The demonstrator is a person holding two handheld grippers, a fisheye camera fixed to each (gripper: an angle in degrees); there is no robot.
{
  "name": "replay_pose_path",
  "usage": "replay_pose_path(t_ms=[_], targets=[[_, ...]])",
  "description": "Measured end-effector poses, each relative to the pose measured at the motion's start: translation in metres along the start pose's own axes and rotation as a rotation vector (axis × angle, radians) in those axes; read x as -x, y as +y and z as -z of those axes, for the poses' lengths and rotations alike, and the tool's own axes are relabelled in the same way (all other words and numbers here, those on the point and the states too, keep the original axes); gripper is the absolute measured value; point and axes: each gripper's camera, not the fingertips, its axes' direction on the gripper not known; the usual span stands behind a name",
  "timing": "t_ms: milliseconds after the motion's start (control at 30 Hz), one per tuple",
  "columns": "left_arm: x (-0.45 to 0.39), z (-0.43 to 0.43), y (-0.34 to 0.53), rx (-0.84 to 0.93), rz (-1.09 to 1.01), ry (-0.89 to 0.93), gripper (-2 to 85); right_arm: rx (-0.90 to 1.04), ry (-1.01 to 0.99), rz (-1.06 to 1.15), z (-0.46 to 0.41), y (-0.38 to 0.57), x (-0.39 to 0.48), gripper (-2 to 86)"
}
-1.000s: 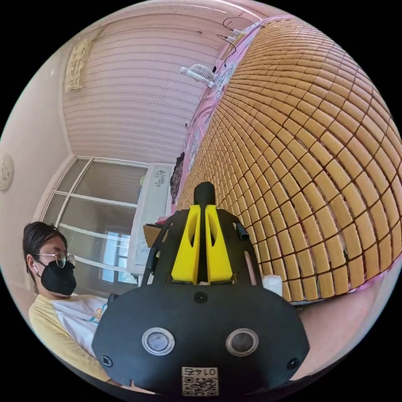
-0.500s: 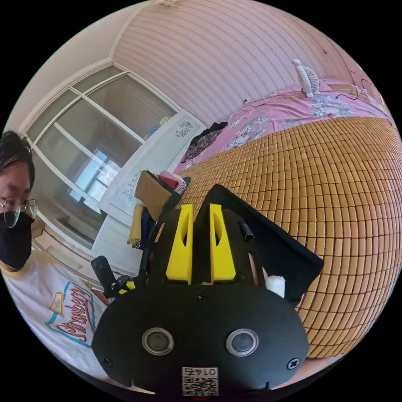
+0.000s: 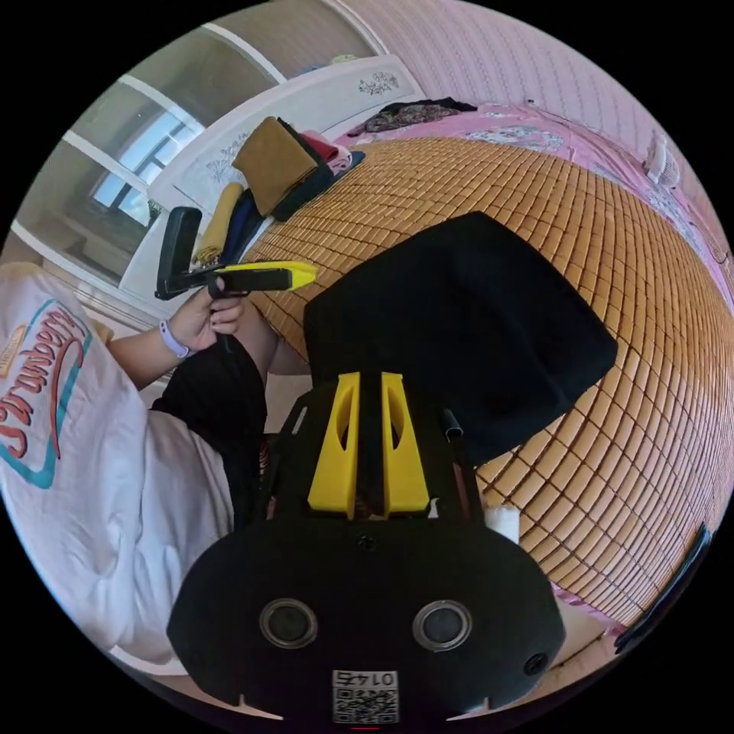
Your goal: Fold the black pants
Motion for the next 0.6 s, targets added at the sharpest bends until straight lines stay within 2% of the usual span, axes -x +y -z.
replay_pose_path(t_ms=[100,200,300,367,433,533,600], targets=[[-0.001,-0.040,0.002,0.141,-0.037,-0.100,6.1,0.130,0.109,-0.011,-0.037,0.003,0.009,4.9],[-0.003,-0.037,-0.003,0.127,-0.053,-0.108,5.9,0.142,0.080,-0.003,-0.033,-0.002,0.014,5.0],[0.000,-0.017,-0.012,0.070,-0.055,-0.065,5.9,-0.027,0.027,0.022,0.005,0.008,0.019,5.7],[0.006,-0.002,-0.018,-0.022,-0.046,-0.058,5.9,-0.246,0.018,-0.129,0.039,0.030,-0.002,6.4],[0.013,0.005,-0.027,-0.109,-0.054,-0.065,6.1,-0.388,0.055,-0.306,0.056,0.052,-0.025,8.4],[0.027,-0.014,-0.053,-0.084,-0.060,-0.046,10.6,-0.543,0.125,-0.500,0.065,0.079,-0.046,13.0],[0.037,-0.038,-0.075,-0.025,-0.018,0.058,14.5,-0.584,0.106,-0.572,0.058,0.088,-0.053,14.4]])
